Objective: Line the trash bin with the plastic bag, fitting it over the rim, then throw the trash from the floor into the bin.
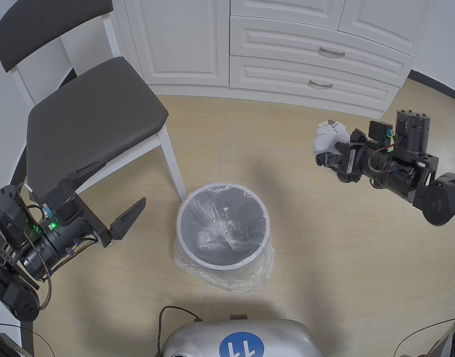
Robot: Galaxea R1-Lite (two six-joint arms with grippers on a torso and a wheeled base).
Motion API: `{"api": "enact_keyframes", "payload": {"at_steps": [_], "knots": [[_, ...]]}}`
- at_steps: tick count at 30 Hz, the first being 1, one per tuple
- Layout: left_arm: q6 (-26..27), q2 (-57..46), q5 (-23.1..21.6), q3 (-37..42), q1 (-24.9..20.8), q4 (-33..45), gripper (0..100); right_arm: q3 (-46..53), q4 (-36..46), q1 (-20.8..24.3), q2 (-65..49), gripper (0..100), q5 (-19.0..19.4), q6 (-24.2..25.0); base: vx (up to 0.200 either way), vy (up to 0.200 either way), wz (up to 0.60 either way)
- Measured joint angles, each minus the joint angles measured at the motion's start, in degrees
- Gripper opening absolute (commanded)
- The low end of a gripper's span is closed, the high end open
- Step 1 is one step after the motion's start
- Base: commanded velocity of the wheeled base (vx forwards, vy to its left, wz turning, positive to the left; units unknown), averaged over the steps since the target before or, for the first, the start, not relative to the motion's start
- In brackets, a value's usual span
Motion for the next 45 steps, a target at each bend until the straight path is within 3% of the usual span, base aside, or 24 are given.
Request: {"api": "enact_keyframes", "payload": {"at_steps": [5, 11, 15, 20, 30, 45], "knots": [[-0.35, -1.16, 0.07, 0.11, 0.04, 0.00, 100, -10.75, 18.86, 4.44, 1.01, 0, -1.80, 12.51, 0.000, 0.000, 0.00], [-0.73, -2.40, 0.29, 0.11, 0.26, 0.00, 100, -26.19, 41.45, 11.26, 5.57, 0, -3.89, 31.39, 0.000, 0.000, 0.00], [-0.76, -2.97, 1.01, 0.09, 0.59, 0.05, 100, -34.07, 49.41, 18.38, 10.01, 0, -5.06, 40.51, 0.000, 0.000, 0.00], [-0.66, -3.36, 1.88, 0.00, 0.87, 0.02, 100, -38.99, 50.64, 25.66, 16.94, 0, -6.21, 48.07, 0.000, 0.000, 0.00], [3.36, -4.22, 2.45, 0.48, 0.85, 0.00, 100, -45.96, 50.83, 28.20, 28.53, 0, -7.00, 53.21, 0.000, 0.000, 0.00], [3.40, -4.46, 2.46, 0.41, 1.11, 0.00, 100, -53.59, 50.98, 23.89, 38.10, 0, -7.28, 54.58, 0.000, 0.000, 0.00]]}}
